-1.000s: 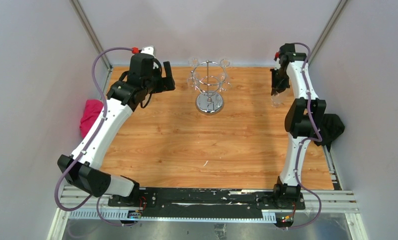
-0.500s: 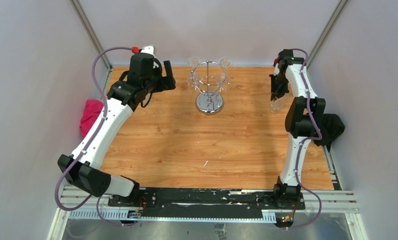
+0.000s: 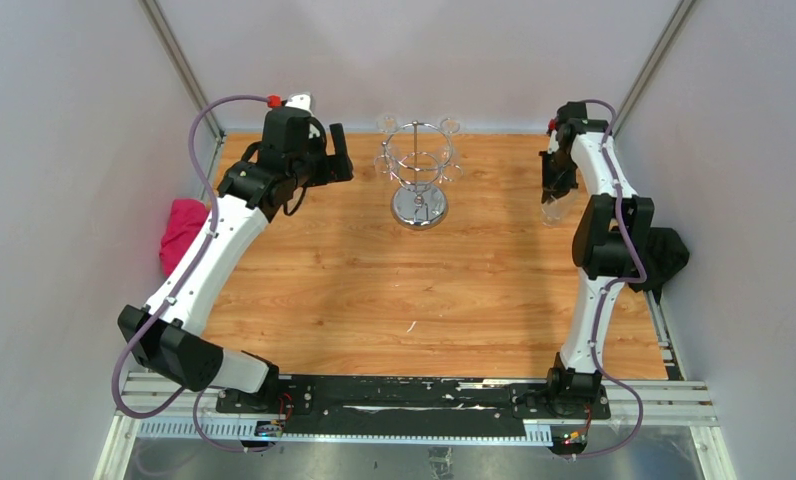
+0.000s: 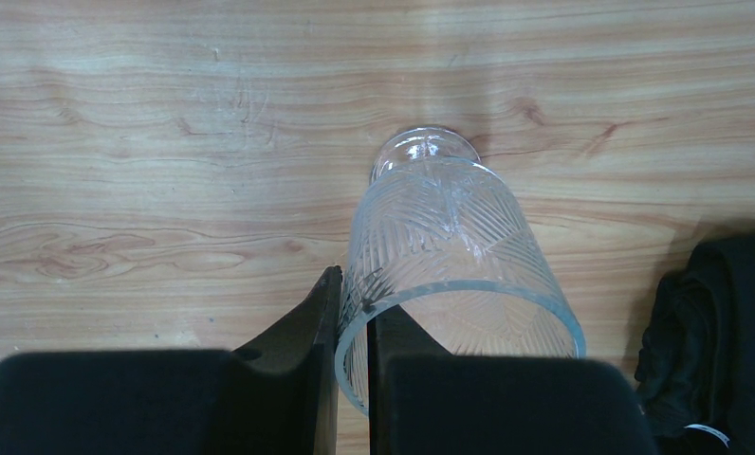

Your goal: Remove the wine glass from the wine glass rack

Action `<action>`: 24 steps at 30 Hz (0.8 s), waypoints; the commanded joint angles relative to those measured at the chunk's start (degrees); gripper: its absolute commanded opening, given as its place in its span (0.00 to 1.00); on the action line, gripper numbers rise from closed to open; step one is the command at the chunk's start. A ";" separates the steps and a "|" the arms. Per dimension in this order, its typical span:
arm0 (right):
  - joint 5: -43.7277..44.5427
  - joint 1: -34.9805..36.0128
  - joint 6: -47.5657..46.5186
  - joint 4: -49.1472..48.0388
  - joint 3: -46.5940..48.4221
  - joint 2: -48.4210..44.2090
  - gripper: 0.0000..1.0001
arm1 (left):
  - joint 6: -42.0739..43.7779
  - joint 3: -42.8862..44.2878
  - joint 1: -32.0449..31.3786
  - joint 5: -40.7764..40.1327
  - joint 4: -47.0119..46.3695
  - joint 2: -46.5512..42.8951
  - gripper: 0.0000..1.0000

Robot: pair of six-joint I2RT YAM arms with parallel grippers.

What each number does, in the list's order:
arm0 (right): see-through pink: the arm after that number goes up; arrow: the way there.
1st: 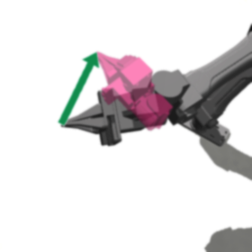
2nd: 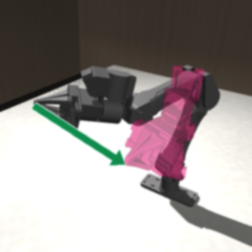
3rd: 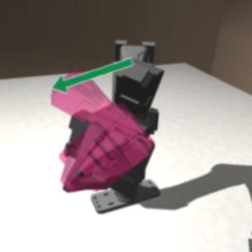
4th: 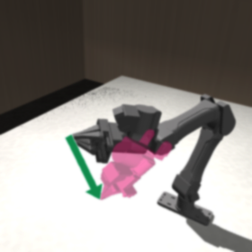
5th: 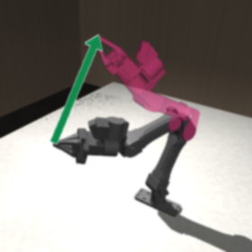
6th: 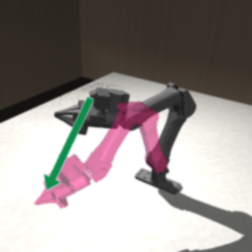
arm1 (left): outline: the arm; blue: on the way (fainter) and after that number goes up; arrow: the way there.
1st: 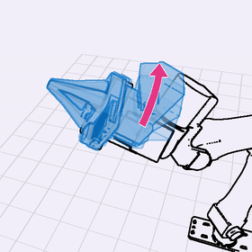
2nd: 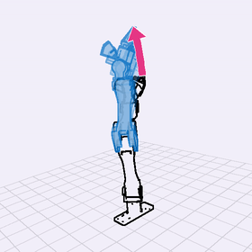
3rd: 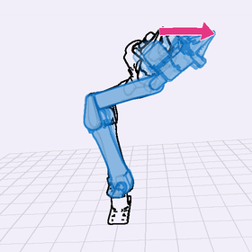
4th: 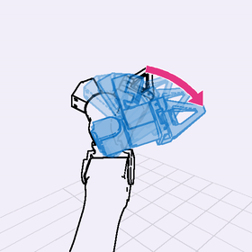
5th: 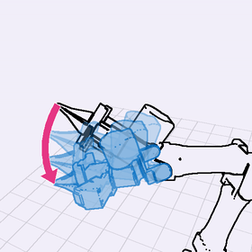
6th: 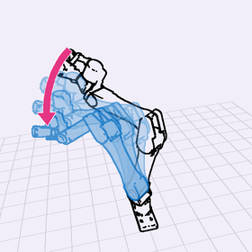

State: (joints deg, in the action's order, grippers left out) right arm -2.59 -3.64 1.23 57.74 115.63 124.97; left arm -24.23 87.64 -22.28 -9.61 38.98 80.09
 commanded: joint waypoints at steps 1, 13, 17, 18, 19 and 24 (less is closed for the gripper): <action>1.66 -1.02 0.22 0.80 -2.86 -1.57 0.00 | -0.20 -0.49 -0.39 0.37 -1.17 0.31 0.95; 4.65 -0.32 1.40 2.83 -4.45 -4.18 0.18 | -0.82 -1.06 -0.39 1.02 -1.54 -0.41 0.95; 4.31 -0.14 1.31 2.82 -4.36 -4.50 0.23 | -0.73 -1.22 -0.39 1.09 -1.53 -0.60 0.95; 4.39 -0.06 1.31 2.82 -4.36 -4.54 0.25 | -0.73 -1.28 -0.39 1.09 -1.54 -0.64 0.95; 4.39 0.02 1.27 2.82 -4.51 -4.68 0.25 | -0.73 -1.30 -0.39 1.08 -1.52 -0.64 0.95; 4.43 0.21 1.40 2.84 -5.06 -5.49 0.29 | -0.65 -1.41 -0.39 1.08 -1.54 -0.62 0.95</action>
State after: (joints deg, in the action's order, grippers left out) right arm 0.67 -3.62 2.09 58.22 111.61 122.34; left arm -24.67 86.89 -22.28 -8.99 38.63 80.09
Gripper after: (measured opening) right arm 0.282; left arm 0.947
